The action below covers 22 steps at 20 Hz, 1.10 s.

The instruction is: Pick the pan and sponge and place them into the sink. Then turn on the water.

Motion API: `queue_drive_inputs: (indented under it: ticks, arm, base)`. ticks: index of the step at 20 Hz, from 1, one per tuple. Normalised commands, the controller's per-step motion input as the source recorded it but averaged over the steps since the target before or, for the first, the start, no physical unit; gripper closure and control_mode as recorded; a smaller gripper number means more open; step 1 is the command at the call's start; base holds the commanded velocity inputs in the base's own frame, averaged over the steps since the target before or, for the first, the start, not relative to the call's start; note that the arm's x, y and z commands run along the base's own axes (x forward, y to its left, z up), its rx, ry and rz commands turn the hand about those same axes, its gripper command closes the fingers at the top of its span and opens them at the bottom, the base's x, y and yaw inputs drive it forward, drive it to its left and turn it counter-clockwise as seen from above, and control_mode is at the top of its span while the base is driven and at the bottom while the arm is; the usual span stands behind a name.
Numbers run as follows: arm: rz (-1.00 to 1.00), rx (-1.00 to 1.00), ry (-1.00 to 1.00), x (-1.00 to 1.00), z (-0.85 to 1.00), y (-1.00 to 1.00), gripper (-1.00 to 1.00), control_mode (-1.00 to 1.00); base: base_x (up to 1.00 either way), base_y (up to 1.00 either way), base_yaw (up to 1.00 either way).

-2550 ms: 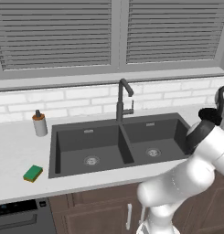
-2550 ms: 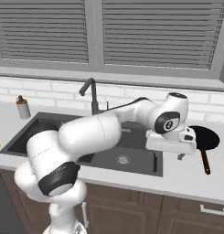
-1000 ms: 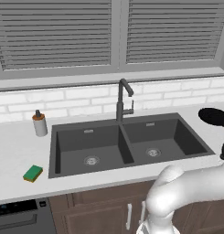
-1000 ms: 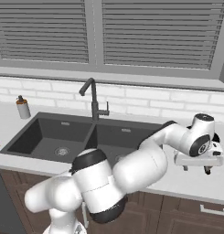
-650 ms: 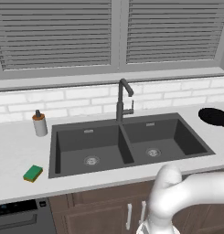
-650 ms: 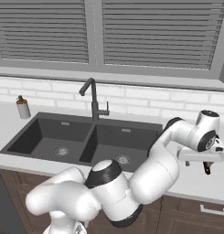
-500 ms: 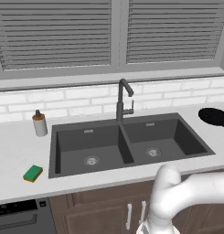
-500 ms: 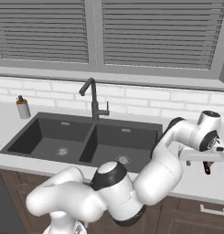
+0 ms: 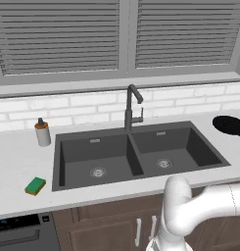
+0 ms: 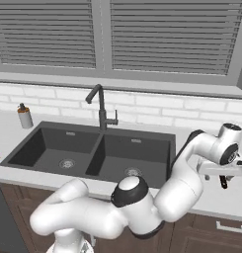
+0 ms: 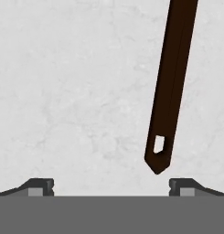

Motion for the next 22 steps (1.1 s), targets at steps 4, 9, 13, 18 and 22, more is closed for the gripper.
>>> queue_drive_inputs:
  ticks: [4,9,13,18,22]
  arm:
    - [0.03,0.02,0.0,0.17,-0.34,-0.25,-1.0,-1.0]
    - [0.04,0.0,0.0,0.16,-0.53,-0.03,-1.0,-1.0]
    - [0.03,0.0,0.0,0.12,-0.62,0.0,-1.0,-1.0]
    - [0.03,0.0,0.0,0.02,-0.58,-0.02,-1.0,-1.0]
    - [0.0,0.0,-0.01,-0.02,-0.56,0.09,1.0,-1.0]
  base:
    - [0.0,0.0,0.0]
    - [0.0,0.0,0.0]
    - [0.0,0.0,0.0]
    - [0.0,0.0,0.0]
    - [0.0,0.0,0.0]
